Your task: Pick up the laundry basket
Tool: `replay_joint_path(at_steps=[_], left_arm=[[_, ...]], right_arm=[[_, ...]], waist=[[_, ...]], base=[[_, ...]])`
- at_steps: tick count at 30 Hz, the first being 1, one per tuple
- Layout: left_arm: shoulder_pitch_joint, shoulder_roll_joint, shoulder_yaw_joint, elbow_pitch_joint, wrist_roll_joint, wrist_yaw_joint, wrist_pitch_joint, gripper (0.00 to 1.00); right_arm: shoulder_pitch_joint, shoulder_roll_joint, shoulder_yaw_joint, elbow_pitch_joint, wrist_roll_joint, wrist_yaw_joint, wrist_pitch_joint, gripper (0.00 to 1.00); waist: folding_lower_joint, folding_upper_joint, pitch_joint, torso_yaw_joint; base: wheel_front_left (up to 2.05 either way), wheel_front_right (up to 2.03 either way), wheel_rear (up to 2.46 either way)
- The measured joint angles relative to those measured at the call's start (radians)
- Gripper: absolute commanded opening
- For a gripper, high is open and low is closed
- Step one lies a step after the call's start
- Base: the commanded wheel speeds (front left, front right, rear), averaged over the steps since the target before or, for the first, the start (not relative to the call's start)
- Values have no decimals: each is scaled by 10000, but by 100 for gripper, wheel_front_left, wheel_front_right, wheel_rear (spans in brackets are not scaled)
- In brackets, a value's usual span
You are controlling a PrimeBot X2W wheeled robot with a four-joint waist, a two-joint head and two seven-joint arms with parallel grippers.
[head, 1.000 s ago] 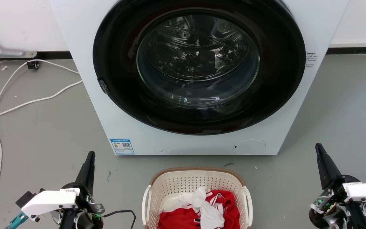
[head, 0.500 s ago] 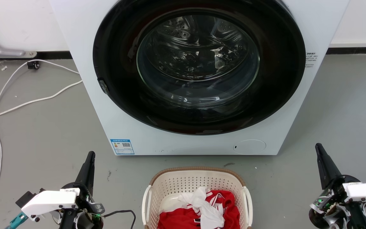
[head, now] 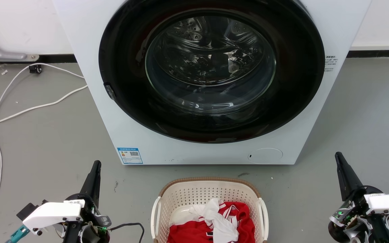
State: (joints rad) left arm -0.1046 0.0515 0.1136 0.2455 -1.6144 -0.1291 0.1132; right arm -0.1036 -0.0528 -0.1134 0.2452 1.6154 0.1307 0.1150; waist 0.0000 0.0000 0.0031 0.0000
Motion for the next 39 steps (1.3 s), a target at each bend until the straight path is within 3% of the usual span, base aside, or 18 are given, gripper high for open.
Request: replay_joint_path(at_steps=[39], left_arm=[[0, -4, 4, 0, 8, 0, 2, 0]], right_arm=[[0, 4, -4, 0, -2, 0, 0, 0]], waist=[[0, 0, 0, 0]], base=[[0, 0, 0]])
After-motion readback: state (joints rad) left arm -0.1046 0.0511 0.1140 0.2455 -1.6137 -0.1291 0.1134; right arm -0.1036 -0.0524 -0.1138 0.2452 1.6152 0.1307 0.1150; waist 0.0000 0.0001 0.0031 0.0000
